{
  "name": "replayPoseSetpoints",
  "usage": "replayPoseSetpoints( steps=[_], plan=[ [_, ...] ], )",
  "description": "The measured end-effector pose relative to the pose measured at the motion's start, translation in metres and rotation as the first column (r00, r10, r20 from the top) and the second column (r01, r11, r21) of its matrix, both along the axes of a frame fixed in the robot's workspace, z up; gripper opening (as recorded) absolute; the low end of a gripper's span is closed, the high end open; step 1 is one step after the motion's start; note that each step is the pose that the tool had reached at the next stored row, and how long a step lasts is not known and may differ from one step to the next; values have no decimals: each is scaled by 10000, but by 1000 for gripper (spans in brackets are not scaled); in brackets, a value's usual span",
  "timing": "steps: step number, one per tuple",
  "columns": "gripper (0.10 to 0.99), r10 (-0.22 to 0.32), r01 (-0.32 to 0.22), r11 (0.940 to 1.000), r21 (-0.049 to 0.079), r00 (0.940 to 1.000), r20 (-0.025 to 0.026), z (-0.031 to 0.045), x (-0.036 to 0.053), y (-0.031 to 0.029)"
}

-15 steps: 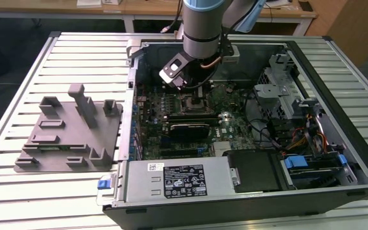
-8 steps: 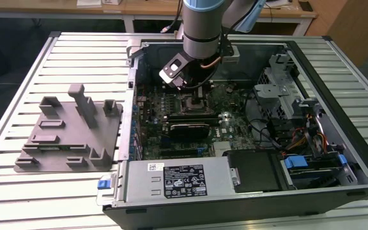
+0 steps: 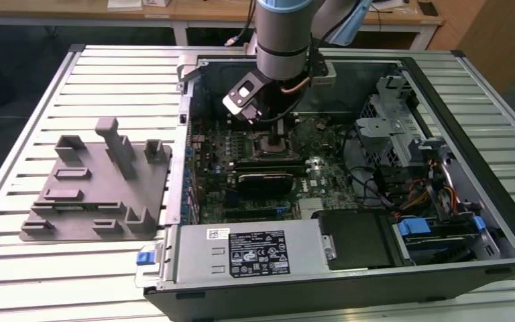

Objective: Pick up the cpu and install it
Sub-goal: 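Place the cpu into insertion slot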

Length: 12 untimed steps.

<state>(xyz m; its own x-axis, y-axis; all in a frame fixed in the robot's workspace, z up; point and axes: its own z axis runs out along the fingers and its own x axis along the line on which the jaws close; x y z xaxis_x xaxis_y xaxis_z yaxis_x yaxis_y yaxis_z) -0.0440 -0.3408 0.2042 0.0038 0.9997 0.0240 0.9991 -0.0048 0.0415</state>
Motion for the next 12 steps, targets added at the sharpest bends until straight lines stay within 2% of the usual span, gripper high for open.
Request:
replayPoseSetpoints(
  steps=[10,12],
  plan=[
    [106,0,0,10000,-2,10000,16,352,0,0],
    [106,0,0,10000,0,10000,24,404,0,0]
  ],
)
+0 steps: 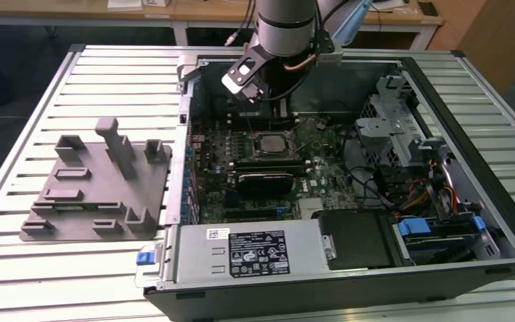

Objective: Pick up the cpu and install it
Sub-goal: 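Place the cpu into insertion slot, then close the cpu cover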

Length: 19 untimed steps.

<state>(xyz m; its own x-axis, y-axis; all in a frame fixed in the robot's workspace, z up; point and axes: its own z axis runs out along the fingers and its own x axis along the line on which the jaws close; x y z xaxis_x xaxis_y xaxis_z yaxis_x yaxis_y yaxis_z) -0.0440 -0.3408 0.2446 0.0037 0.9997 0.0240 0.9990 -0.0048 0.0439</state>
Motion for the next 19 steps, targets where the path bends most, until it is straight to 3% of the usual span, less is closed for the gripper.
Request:
replayPoseSetpoints(
  steps=[19],
  plan=[
    [106,0,0,10000,-4,10000,-1,25,0,0]
  ],
)
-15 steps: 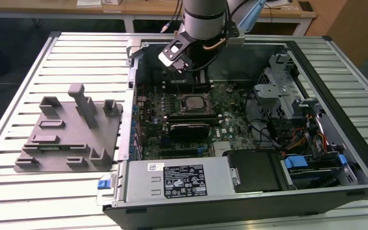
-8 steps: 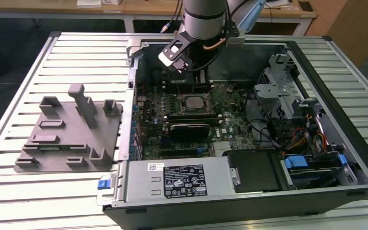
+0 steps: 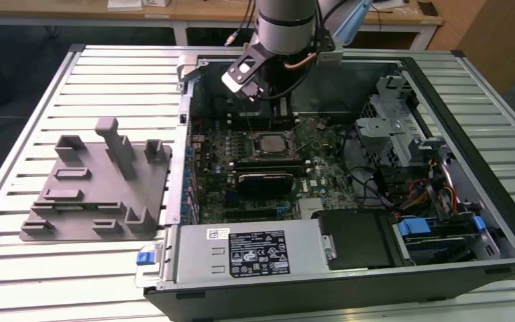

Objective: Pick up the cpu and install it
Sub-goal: 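Close the cpu cover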

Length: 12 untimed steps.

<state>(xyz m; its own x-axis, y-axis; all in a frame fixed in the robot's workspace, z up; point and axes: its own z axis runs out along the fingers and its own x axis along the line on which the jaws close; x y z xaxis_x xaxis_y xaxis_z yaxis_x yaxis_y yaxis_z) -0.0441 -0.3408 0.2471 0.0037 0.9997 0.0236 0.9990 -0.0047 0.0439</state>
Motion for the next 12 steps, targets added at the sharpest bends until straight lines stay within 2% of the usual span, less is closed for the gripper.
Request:
replayPoseSetpoints(
  steps=[12],
  plan=[
    [106,-1,1,10000,3,10000,1,123,0,0]
  ],
)
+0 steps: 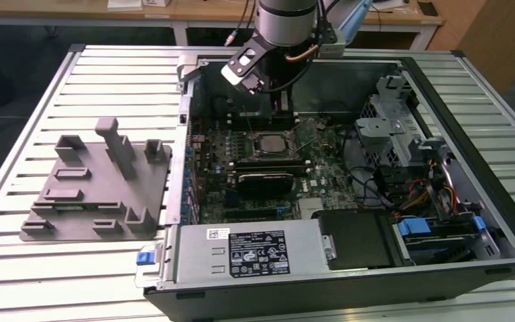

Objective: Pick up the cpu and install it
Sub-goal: 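Close the cpu cover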

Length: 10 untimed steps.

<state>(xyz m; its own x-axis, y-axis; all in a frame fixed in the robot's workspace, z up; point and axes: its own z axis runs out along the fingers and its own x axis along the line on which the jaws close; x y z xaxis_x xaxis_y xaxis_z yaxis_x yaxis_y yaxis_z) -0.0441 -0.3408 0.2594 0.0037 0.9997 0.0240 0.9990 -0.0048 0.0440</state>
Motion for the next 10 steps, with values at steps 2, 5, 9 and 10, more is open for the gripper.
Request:
replayPoseSetpoints(
  steps=[2,5,9,10],
  plan=[
    [106,0,0,10000,1,10000,2,0,0,0],
    [106,1,-1,10000,-1,10000,0,1,1,0],
    [106,1,-1,10000,-2,10000,-1,2,21,0],
    [106,0,0,10000,-1,10000,0,2,32,0]
  ],
)
